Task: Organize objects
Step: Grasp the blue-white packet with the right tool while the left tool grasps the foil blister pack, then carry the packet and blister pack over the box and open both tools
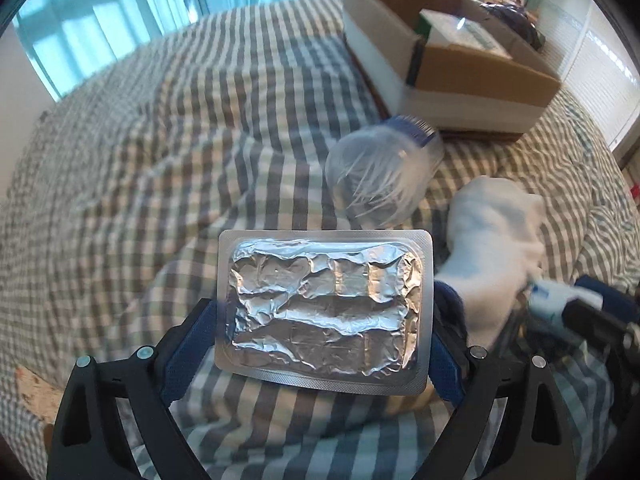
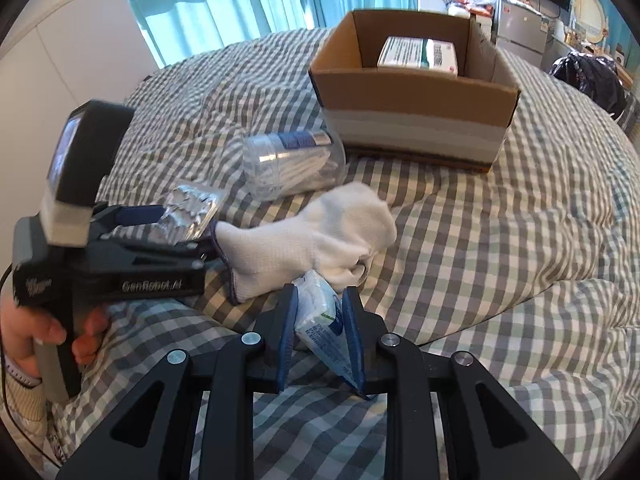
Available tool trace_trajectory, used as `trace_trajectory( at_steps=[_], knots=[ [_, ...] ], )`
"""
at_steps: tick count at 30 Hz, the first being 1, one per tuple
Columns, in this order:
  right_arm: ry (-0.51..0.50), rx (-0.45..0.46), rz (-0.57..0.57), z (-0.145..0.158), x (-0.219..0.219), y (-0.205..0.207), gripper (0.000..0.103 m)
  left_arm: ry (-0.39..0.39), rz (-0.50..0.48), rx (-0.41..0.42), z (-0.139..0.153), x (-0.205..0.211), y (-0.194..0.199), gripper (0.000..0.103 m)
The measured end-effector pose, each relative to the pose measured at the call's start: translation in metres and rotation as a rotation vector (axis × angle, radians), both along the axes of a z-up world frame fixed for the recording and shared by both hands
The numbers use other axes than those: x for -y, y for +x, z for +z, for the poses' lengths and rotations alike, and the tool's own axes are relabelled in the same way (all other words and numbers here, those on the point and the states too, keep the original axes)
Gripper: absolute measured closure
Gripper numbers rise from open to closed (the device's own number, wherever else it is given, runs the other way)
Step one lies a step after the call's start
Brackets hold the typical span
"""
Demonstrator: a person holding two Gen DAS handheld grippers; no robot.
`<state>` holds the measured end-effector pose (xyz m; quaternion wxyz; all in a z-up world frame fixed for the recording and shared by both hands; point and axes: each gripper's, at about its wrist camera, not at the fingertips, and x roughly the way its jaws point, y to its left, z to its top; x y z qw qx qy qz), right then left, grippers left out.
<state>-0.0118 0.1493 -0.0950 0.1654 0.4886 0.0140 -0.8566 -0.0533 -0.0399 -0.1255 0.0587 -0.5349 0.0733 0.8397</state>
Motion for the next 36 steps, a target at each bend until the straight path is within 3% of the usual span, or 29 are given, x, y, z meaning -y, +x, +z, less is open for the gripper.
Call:
trace_trajectory(
  at_steps=[21,29,36],
  knots=[
    [0.037,-0.203,-0.017,0.090,-0.009,0.021,0.081,-0.003,-0.031,-0.189,0.098,-0.024,0.038,0.008],
    [0.022,-0.270,-0.022,0.128,-0.021,0.006,0.081,-0.001,-0.034,-0.244,0.134,-0.043,0.017,0.008],
    [0.004,-0.317,-0.037,0.155,-0.037,-0.033,0.081,0.003,-0.033,-0.273,0.154,-0.064,-0.023,0.008]
  ],
)
